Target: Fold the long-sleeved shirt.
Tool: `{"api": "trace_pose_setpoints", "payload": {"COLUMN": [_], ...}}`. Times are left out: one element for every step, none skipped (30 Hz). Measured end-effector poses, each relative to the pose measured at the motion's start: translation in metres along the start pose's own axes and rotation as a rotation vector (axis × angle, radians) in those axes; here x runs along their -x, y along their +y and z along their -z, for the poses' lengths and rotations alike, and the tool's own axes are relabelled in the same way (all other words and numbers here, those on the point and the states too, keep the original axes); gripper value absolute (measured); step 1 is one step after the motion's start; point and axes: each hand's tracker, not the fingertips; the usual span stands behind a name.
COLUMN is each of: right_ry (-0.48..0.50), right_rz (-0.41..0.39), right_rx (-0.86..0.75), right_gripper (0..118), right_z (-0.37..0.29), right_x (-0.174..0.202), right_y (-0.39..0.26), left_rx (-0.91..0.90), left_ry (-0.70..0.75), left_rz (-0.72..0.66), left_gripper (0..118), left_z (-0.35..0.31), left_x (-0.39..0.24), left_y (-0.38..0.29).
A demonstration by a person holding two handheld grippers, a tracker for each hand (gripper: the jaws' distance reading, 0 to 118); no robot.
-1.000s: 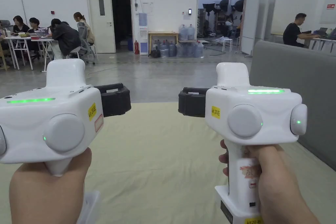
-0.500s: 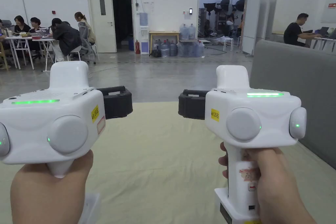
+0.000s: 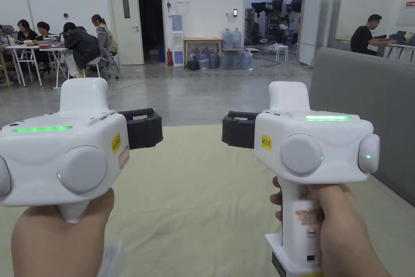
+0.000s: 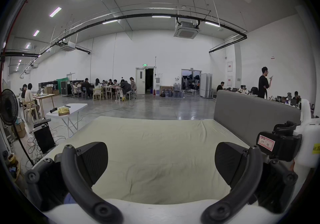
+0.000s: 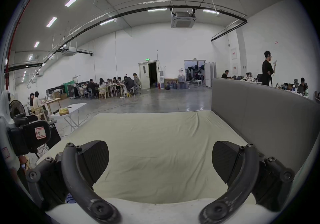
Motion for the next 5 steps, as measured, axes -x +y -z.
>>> {"api": "trace_pose_setpoints", "payload": {"right_ry": [-0.001, -0.001, -0.002, -0.003, -0.002], "right_rz": [-0.006, -0.009, -0.011, -0.010, -0.010], "right_rx": [0.000, 0.000, 0.000, 0.001, 0.006], "right_gripper": [117, 117, 117, 117, 117], "right_z": [-0.0002, -0.0002, -0.0001, 0.0002, 0.0006], "right_x": [0.0011, 0.0016, 0.0019, 0.0020, 0.0022], "right_y": [-0.0011, -0.0016, -0.0018, -0.0019, -0.0017], "left_rx": [0.003, 0.008, 0.015, 0.016, 0.014], "left_ry": [-0.001, -0.004, -0.006, -0.004, -0.002], "left_rz": [0.001, 0.005, 0.012, 0.019, 0.023], "left_gripper": [118, 118, 118, 118, 118], "left_z": [0.0006, 0.0011, 0.0017, 0.0019, 0.0018], "left_x": [-0.0007, -0.0014, -0.0024, -0.0034, -0.0039], "left_y": [-0.0009, -0.0015, -0.0021, -0.0025, -0.0026]}}
